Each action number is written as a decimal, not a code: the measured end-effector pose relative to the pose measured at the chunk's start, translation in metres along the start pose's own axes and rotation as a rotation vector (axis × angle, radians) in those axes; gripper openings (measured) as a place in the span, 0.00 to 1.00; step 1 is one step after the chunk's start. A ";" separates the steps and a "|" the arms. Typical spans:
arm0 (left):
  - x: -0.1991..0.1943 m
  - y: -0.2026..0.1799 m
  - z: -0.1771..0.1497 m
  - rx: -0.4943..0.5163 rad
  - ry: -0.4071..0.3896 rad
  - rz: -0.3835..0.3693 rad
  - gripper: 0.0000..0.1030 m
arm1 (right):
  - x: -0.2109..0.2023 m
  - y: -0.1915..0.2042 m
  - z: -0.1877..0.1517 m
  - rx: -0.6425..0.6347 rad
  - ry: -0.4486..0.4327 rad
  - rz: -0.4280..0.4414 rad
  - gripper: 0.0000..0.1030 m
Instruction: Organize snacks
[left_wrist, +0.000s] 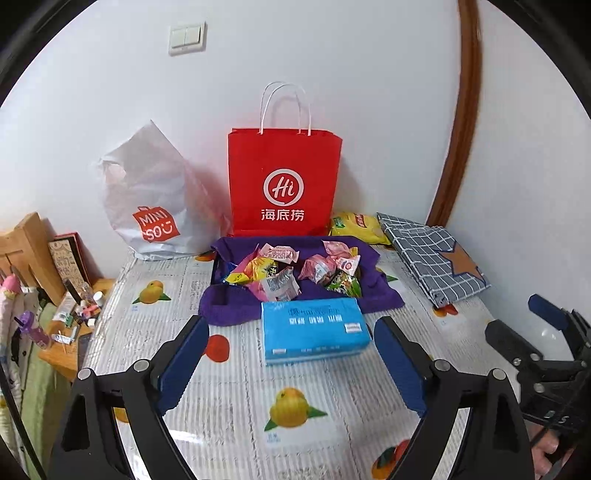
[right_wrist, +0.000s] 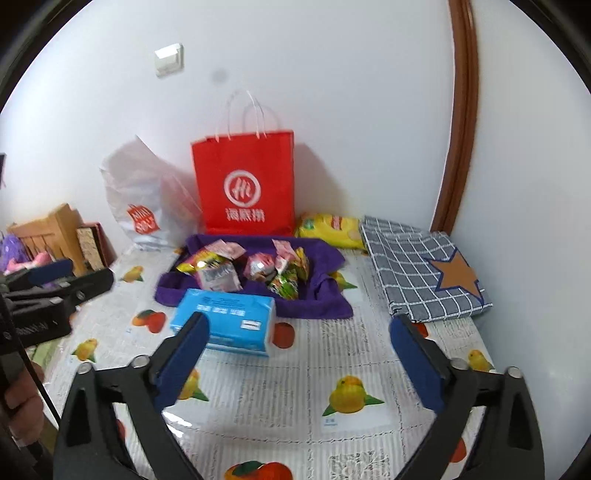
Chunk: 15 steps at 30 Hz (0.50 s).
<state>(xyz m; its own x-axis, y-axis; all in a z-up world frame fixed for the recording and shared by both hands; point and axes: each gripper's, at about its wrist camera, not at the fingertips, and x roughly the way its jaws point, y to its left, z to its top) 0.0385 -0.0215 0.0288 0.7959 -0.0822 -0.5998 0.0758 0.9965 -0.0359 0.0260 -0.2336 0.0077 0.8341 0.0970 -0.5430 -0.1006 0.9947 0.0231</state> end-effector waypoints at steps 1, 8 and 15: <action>-0.004 -0.001 -0.003 0.002 -0.004 0.003 0.88 | -0.005 0.000 -0.003 0.009 0.005 0.006 0.99; -0.028 -0.003 -0.022 -0.011 -0.026 -0.012 0.88 | -0.024 -0.004 -0.014 0.050 0.036 -0.029 0.99; -0.033 -0.004 -0.028 -0.013 -0.021 -0.008 0.88 | -0.031 -0.005 -0.021 0.059 0.030 -0.035 0.99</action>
<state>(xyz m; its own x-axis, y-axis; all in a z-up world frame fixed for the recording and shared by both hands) -0.0049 -0.0225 0.0263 0.8076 -0.0902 -0.5828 0.0747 0.9959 -0.0506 -0.0107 -0.2427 0.0070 0.8196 0.0615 -0.5696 -0.0385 0.9979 0.0522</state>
